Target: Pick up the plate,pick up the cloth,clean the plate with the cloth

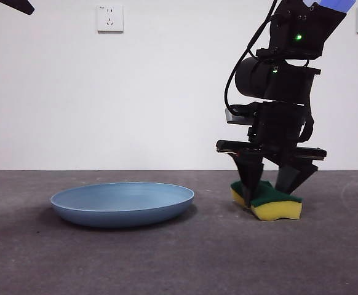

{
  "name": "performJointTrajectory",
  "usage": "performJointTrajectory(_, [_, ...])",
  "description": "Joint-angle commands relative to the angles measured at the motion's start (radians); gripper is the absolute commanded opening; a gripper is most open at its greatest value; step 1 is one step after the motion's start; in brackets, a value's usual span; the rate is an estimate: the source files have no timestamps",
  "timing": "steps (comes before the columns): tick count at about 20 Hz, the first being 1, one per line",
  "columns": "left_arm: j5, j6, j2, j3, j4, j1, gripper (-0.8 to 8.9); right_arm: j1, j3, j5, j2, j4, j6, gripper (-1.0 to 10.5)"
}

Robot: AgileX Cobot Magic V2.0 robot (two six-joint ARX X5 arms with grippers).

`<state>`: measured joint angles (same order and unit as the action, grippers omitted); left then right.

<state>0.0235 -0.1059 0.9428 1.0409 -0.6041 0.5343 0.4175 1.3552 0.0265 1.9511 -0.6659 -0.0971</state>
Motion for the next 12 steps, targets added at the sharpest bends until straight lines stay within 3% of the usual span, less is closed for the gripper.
performJointTrajectory(1, [0.002, -0.002, -0.002, -0.006, 0.009, 0.003, 5.29, 0.002, -0.009, 0.001, 0.012, -0.011, 0.004, 6.6])
performJointTrajectory(9, [0.002, 0.005, -0.002, -0.006, 0.005, 0.003, 5.29, 0.002, -0.008, 0.002, -0.148, -0.031, 0.0, 6.6])
performJointTrajectory(10, [0.003, 0.01, -0.002, -0.006, 0.005, 0.003, 5.29, 0.005, -0.008, 0.002, -0.192, -0.047, 0.001, 5.9])
performJointTrajectory(11, [0.003, 0.016, 0.0, -0.006, 0.004, 0.003, 5.26, 0.008, -0.008, 0.003, -0.233, -0.066, 0.003, 4.5])
performJointTrajectory(12, [0.004, 0.024, 0.004, -0.006, 0.003, 0.003, 4.55, 0.016, -0.008, 0.006, -0.275, -0.083, 0.016, 2.8])
